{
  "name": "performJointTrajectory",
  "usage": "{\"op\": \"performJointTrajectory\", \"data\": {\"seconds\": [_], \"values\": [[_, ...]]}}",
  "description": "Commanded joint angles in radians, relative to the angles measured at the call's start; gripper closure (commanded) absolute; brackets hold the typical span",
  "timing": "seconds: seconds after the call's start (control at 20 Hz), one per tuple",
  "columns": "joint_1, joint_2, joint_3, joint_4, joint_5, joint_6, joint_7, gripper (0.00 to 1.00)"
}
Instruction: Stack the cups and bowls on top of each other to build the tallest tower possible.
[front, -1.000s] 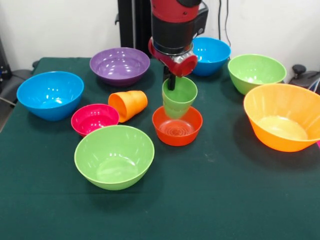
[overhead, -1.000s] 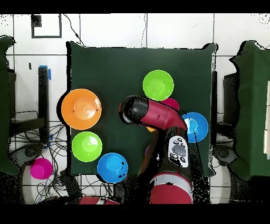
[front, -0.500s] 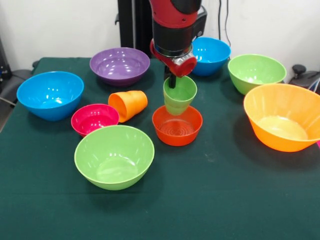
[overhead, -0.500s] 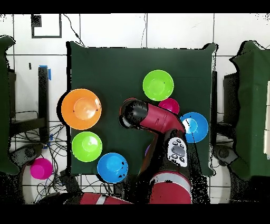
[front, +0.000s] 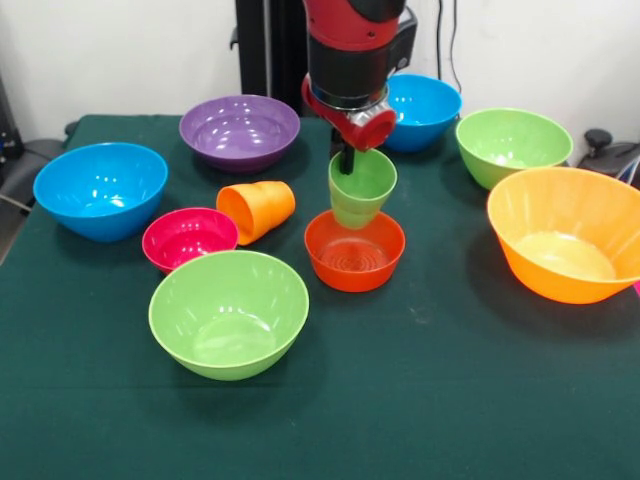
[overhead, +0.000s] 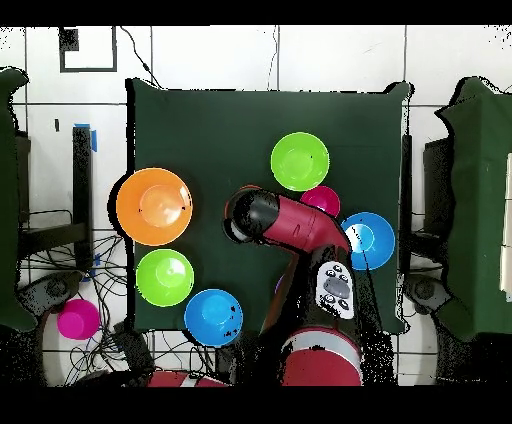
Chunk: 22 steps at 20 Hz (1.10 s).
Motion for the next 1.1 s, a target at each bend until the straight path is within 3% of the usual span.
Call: {"op": "performJointTrajectory", "data": {"seconds": [0.05,0.45,0.85,1.1], "values": [[0.014,-0.008,0.075,-0.045,-0.034,0.017,0.024,1.00],[0.016,0.005,0.076,-0.064,-0.032,0.013,0.031,1.00],[0.016,0.070,0.082,-0.034,-0.032,-0.032,0.047,1.00],[-0.002,0.102,0.113,-0.030,-0.019,-0.127,0.045,1.00]]}}
